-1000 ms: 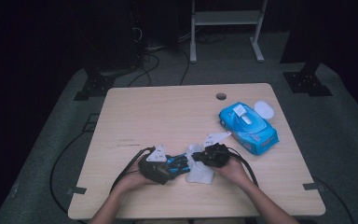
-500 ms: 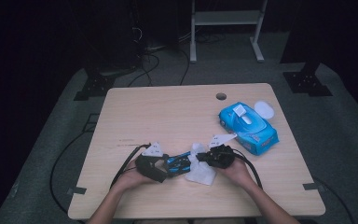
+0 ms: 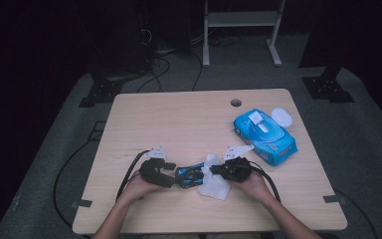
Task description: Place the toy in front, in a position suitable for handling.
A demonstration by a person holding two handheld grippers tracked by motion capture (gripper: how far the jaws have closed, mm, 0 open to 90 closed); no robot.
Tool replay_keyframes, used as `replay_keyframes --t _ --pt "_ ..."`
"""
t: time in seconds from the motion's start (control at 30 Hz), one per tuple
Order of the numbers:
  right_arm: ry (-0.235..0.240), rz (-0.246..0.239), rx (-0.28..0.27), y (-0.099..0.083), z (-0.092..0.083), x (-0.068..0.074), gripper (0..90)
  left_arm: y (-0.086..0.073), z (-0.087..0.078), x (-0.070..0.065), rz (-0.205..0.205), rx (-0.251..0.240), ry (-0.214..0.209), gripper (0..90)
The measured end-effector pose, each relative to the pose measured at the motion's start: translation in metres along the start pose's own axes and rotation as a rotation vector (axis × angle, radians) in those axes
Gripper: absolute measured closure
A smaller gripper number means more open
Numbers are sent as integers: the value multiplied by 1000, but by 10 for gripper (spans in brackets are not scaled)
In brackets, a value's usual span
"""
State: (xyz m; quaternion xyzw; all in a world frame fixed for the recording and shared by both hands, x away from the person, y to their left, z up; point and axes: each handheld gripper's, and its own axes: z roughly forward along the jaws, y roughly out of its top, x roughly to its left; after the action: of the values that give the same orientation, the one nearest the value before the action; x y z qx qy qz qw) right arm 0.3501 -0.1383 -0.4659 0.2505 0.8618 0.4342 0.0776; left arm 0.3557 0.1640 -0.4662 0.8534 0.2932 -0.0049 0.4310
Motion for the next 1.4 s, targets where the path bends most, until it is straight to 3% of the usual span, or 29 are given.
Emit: replay_keyframes --t 0.13,0.43,0.57,0.7,0.77,0.9,1.0,1.13,1.27,1.4 --pt "-1 -6 0 0 0 2 868 0 2 0 -16 10 -25 425" --pt "-8 -12 -5 -1 0 3 867 -1 0 4 -101 21 -40 491" --pt "-15 -16 -13 -2 0 4 867 -2 0 3 -78 15 -33 504" --pt "-13 -10 -14 -3 -2 4 866 -1 0 -3 -15 1 2 513" --pt "-15 -11 -11 -3 -3 4 866 -1 0 -3 -2 -1 4 513" --pt "-11 -12 -14 -4 -2 5 867 -1 -1 -2 -21 2 1 510" --pt "-9 -15 -15 -4 -1 6 867 0 0 1 -90 31 -17 430" --pt "-15 -22 -12 -3 -1 7 867 0 -1 3 -128 46 -36 476" --pt "-20 -23 -16 -4 -1 8 866 0 -1 4 -136 46 -38 513" --pt "-26 -23 -17 -4 -2 8 866 1 -1 -2 -77 30 -8 527"
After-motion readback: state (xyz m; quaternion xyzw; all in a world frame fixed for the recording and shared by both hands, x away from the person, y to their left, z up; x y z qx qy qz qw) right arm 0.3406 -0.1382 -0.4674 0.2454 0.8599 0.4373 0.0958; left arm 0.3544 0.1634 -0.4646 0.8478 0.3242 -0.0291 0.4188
